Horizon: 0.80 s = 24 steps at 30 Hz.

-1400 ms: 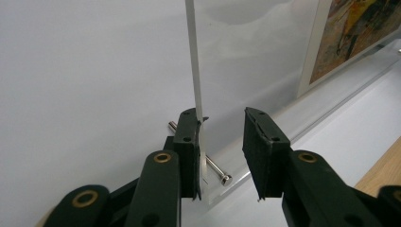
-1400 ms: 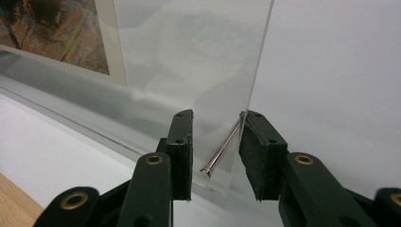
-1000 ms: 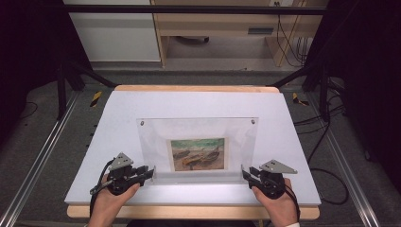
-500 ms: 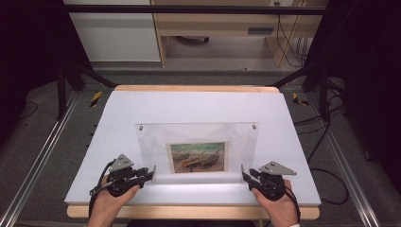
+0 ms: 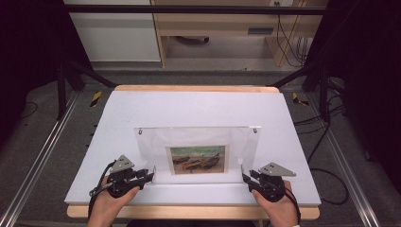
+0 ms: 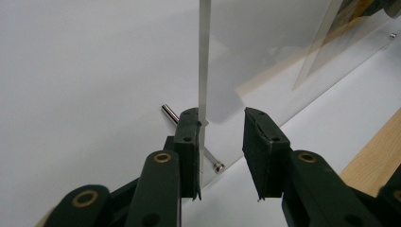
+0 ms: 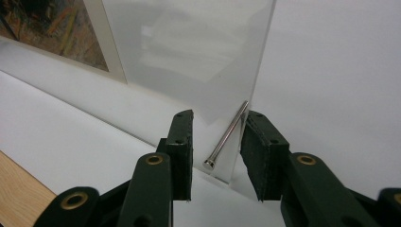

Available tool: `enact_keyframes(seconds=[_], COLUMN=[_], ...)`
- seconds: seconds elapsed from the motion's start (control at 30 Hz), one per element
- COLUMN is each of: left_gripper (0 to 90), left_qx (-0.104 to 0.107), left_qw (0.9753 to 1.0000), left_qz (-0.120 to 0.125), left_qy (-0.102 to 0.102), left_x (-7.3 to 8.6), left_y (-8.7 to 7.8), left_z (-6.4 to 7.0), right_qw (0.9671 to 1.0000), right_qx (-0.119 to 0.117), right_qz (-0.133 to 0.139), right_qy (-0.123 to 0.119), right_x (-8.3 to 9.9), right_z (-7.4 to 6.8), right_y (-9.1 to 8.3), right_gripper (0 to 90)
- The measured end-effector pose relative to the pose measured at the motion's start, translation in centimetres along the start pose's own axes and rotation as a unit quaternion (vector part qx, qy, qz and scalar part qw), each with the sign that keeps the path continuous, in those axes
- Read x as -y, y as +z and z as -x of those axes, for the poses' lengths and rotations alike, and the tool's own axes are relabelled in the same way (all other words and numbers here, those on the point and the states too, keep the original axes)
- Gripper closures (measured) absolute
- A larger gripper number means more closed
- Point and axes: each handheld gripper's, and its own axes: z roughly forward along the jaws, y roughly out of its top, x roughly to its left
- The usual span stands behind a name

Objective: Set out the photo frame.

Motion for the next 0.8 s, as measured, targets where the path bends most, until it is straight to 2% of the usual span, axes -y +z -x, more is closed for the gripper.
enact_keyframes(seconds=[0.13, 0.2, 0.23, 0.3, 0.33, 0.37, 0.47, 0.57, 0.7, 0.8], left_gripper=[65.7, 59.1, 55.2, 47.5, 43.4, 40.6, 34.4, 30.1, 22.6, 17.4], left_qx=[0.001, 0.001, -0.003, -0.002, -0.002, -0.002, 0.001, -0.005, -0.016, -0.018], left_qw=[1.0, 1.0, 1.0, 0.9999, 0.9999, 0.9999, 0.9999, 0.9998, 0.9997, 0.9996], left_qz=[0.001, 0.005, 0.004, 0.007, 0.007, 0.011, 0.011, 0.016, 0.02, 0.023], left_qy=[-0.002, -0.003, -0.005, -0.01, -0.01, -0.011, -0.01, -0.006, -0.001, -0.001], left_x=[0.0, 0.0, 0.1, 0.1, 0.1, 0.2, 0.2, 0.3, 0.3, 0.4], left_y=[0.0, 0.1, 0.1, 0.0, 0.0, -0.1, -0.2, -0.5, -0.8, -1.0], left_z=[0.0, 0.0, 0.0, -0.1, -0.1, -0.1, -0.1, -0.1, -0.3, -0.6], right_qw=[1.0, 1.0, 1.0, 1.0, 1.0, 0.9999, 0.9999, 0.9997, 0.999, 0.9987], right_qx=[-0.003, -0.005, -0.006, 0.002, 0.002, 0.008, 0.012, 0.019, 0.037, 0.045], right_qz=[0.001, 0.002, -0.001, -0.003, -0.003, -0.01, -0.009, -0.002, 0.002, 0.011], right_qy=[-0.001, 0.0, 0.006, 0.0, 0.0, -0.005, -0.007, -0.015, -0.024, -0.019], right_x=[0.0, 0.0, 0.0, 0.0, 0.0, -0.1, -0.2, -0.1, 0.3, 0.4], right_z=[0.1, 0.1, 0.1, 0.1, 0.1, 0.0, 0.0, 0.1, 0.8, 1.3], right_y=[0.0, 0.1, 0.1, 0.3, 0.3, 0.5, 0.4, -0.1, -0.7, -1.2], right_gripper=[64.6, 63.1, 55.8, 46.2, 46.2, 35.7, 31.7, 21.8, 15.8, 13.4])
